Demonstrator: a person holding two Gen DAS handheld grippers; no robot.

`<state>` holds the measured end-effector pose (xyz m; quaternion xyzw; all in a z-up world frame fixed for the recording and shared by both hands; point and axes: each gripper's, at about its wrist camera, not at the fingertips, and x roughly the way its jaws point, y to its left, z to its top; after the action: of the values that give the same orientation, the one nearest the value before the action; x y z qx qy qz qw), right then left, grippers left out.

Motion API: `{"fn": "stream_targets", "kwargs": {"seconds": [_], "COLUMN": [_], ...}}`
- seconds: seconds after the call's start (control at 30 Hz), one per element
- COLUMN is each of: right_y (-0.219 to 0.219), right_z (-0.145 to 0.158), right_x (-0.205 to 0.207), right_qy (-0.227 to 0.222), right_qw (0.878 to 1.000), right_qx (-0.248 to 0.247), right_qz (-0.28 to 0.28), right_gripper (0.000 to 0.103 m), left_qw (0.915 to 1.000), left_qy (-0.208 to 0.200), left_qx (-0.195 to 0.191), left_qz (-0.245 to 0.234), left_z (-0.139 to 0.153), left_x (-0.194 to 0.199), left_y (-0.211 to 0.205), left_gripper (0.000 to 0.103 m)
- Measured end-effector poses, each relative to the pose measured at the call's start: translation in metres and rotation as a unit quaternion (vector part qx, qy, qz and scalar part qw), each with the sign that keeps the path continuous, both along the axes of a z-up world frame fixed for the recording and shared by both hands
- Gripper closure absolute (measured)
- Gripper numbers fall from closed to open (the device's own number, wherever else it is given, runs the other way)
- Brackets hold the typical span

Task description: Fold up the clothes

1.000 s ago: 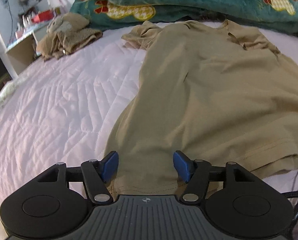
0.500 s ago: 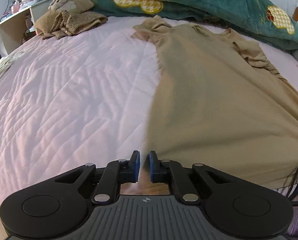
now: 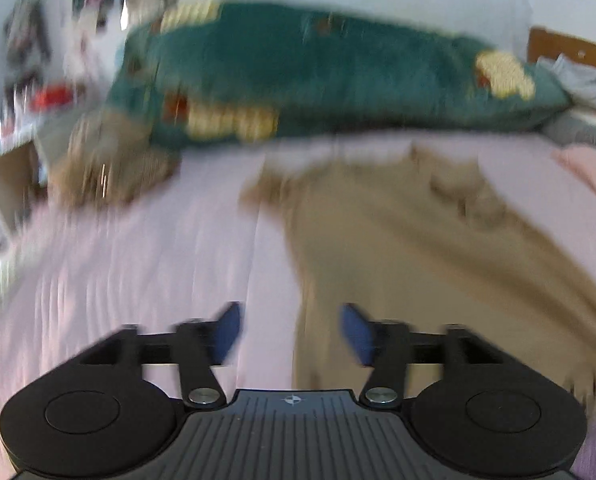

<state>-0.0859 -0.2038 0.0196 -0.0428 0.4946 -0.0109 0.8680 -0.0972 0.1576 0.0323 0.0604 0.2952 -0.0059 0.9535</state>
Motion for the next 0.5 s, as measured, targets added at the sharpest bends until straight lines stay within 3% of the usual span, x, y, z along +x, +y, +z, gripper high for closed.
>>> {"fn": "stream_targets", "kwargs": {"seconds": [0.03,0.1,0.2,0.27,0.33,0.5], "right_y": [0.006,0.019,0.043,0.052,0.058,0.070], "right_z": [0.015,0.030,0.034,0.024,0.008,-0.035], "right_x": [0.005,0.018,0.048,0.072,0.103,0.158], "right_qy": [-0.048,-0.122,-0.197,-0.213,-0.202,-0.174], "right_qw": [0.999,0.992,0.979,0.975,0.976,0.980], "right_qx": [0.006,0.017,0.023,0.027,0.043,0.073], "right_qz": [0.006,0.022,0.046,0.057,0.064,0.070], "right_gripper": [0.064,0.056,0.054,0.053,0.053,0.053], "left_qw": [0.9999,0.9994,0.9984,0.9986,0.9990,0.9984], "left_qy": [-0.013,-0.030,-0.048,-0.050,-0.039,0.020], "left_qx": [0.001,-0.007,-0.015,-0.005,-0.020,-0.052], "left_qz": [0.004,0.017,0.026,0.015,0.002,0.009], "left_z": [0.009,0.018,0.019,0.011,-0.005,-0.062], "left_x": [0.020,0.056,0.113,0.146,0.180,0.241], "left_y": [-0.002,-0.007,-0.025,-0.045,-0.067,-0.091], "left_gripper": [0.036,0.036,0.036,0.035,0.035,0.035]}}
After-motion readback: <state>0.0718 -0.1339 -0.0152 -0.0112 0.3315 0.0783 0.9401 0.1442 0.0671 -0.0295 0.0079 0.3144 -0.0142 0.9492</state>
